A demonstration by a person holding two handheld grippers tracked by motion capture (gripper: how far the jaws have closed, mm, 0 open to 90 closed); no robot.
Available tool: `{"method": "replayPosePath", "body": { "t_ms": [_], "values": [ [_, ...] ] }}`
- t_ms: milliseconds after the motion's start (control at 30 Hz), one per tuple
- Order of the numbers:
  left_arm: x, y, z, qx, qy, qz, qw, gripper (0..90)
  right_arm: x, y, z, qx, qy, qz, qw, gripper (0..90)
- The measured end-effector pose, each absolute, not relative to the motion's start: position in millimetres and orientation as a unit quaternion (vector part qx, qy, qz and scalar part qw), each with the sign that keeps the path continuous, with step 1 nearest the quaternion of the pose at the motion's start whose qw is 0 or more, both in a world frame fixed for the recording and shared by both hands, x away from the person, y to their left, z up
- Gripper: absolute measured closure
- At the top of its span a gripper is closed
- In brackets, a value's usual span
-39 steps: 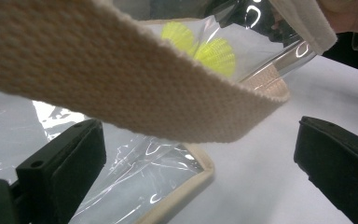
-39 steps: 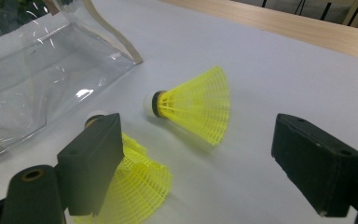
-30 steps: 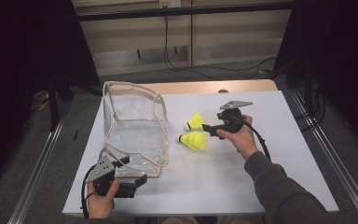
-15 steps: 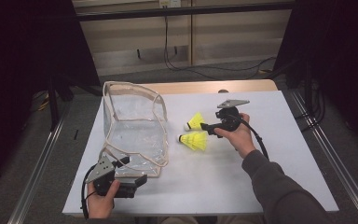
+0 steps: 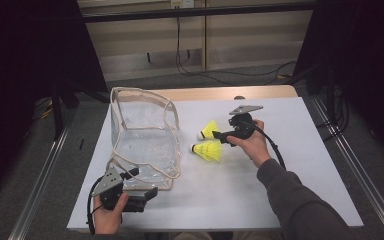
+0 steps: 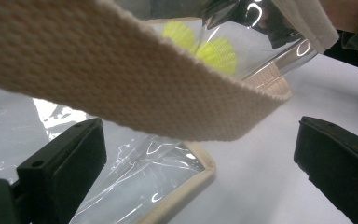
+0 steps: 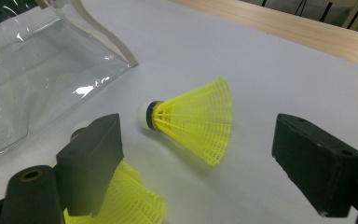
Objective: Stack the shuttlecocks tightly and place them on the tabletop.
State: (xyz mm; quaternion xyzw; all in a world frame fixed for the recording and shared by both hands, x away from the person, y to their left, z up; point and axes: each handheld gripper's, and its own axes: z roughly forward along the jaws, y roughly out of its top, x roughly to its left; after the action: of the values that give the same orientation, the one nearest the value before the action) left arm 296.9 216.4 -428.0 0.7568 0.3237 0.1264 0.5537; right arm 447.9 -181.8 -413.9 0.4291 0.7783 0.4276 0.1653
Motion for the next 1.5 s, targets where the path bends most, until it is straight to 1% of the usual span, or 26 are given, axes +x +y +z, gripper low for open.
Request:
{"method": "replayPosePath", "body": {
  "t_ms": [1100,1300,1500],
  "values": [
    [297,215,-429,0.758,0.326,0.127,0.551,2.0,458,-181,-420,0.434,0.779,0.423,0.161,14.8],
    [298,215,-429,0.758,0.325,0.126,0.551,2.0,460,-179,-424,0.434,0.781,0.42,0.157,16.2],
    [298,215,-429,0.757,0.326,0.126,0.552,2.0,462,-178,-426,0.429,0.785,0.419,0.158,21.5]
  ]
}}
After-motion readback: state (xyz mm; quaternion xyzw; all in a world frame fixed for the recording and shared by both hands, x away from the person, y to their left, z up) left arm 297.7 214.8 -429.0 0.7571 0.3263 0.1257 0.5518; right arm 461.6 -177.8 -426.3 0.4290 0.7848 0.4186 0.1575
